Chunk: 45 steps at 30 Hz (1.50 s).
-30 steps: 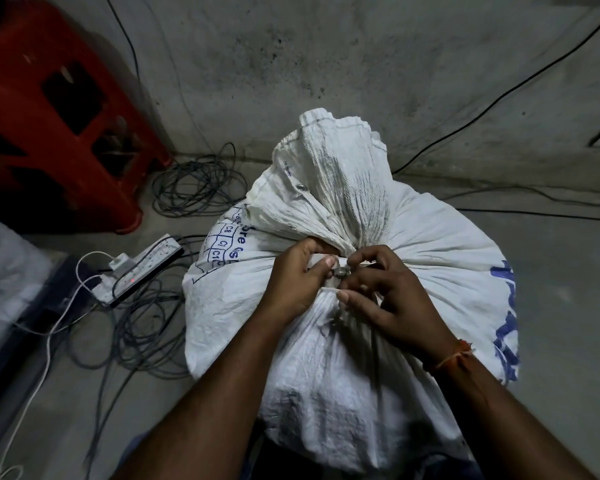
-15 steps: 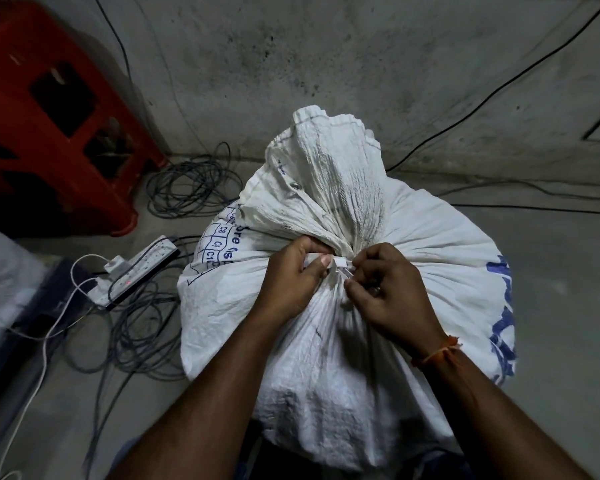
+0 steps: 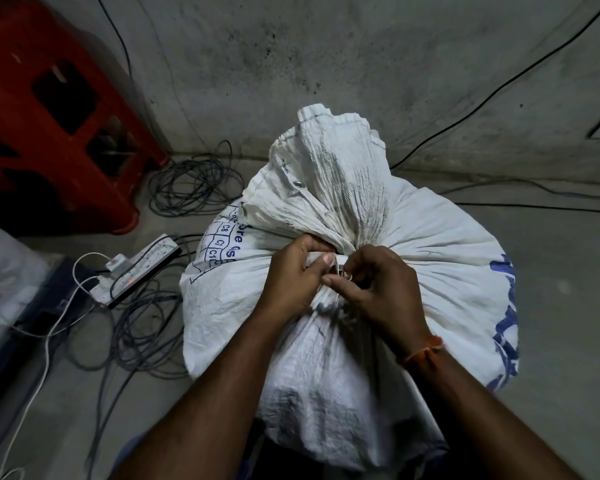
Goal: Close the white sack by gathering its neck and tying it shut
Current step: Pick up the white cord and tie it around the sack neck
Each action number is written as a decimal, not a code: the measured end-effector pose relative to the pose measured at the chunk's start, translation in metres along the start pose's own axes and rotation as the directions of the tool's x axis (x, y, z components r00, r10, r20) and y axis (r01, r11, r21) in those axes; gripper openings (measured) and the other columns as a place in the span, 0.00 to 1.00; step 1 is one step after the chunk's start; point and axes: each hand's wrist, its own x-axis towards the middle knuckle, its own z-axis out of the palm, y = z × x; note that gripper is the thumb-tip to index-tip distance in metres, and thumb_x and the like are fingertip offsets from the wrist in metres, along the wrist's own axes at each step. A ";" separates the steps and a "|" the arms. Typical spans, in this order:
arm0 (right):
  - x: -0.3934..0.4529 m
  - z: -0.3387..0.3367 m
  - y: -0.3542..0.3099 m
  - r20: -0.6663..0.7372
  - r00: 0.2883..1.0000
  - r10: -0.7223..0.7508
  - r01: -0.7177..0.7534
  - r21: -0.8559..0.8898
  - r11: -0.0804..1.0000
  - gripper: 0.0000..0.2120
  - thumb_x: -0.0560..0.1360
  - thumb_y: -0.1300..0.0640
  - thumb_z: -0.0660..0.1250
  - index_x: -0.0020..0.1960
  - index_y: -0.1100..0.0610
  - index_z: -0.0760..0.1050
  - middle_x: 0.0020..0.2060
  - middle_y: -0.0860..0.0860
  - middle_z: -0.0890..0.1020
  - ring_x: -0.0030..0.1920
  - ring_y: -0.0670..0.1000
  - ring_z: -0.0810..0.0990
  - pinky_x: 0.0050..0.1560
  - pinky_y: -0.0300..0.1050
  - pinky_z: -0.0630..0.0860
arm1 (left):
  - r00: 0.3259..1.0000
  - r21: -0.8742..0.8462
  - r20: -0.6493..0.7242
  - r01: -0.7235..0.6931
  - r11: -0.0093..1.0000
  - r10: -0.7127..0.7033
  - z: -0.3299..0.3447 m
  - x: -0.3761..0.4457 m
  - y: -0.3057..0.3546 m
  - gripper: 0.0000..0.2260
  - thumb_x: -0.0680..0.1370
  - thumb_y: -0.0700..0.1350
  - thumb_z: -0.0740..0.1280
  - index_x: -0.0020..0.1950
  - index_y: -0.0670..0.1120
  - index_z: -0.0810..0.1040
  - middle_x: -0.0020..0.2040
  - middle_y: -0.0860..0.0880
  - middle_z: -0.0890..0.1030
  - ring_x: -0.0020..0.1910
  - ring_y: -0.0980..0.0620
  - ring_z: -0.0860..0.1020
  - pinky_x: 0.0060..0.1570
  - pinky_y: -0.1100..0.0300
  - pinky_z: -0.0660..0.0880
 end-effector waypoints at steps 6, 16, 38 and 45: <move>0.011 -0.025 0.013 0.220 0.968 -0.117 0.105 0.063 0.992 0.07 0.69 0.56 0.79 0.40 0.55 0.81 0.46 0.51 0.77 0.46 0.46 0.79 0.45 0.36 0.74 | 1.000 0.016 0.008 -0.016 1.000 0.016 -0.001 0.002 -0.001 0.01 0.78 0.41 0.70 0.48 0.46 0.81 0.44 0.48 0.86 0.46 0.49 0.84 0.51 0.47 0.81; 0.002 0.005 0.008 0.069 0.980 -0.189 0.193 -0.070 0.979 0.09 0.73 0.62 0.74 0.38 0.63 0.76 0.47 0.59 0.76 0.46 0.54 0.78 0.49 0.36 0.69 | 1.000 -0.006 0.020 -0.018 1.000 0.018 0.000 0.000 0.000 0.02 0.78 0.40 0.70 0.48 0.45 0.82 0.44 0.47 0.87 0.47 0.46 0.85 0.52 0.46 0.81; 0.013 -0.006 0.011 0.116 0.985 -0.130 0.126 0.047 0.991 0.10 0.70 0.55 0.79 0.47 0.56 0.81 0.44 0.52 0.78 0.38 0.45 0.79 0.42 0.34 0.73 | 0.999 -0.075 0.046 -0.007 0.997 0.010 -0.003 0.001 -0.001 0.01 0.79 0.38 0.70 0.49 0.43 0.81 0.45 0.46 0.86 0.44 0.53 0.83 0.49 0.56 0.79; 0.017 -0.015 0.015 0.187 0.974 -0.125 0.128 -0.009 0.992 0.17 0.68 0.58 0.80 0.56 0.58 0.84 0.50 0.55 0.78 0.44 0.52 0.83 0.49 0.39 0.77 | 0.998 -0.074 0.064 -0.019 0.997 0.024 -0.002 0.001 -0.001 0.05 0.79 0.37 0.69 0.48 0.46 0.81 0.43 0.50 0.84 0.44 0.53 0.82 0.52 0.52 0.79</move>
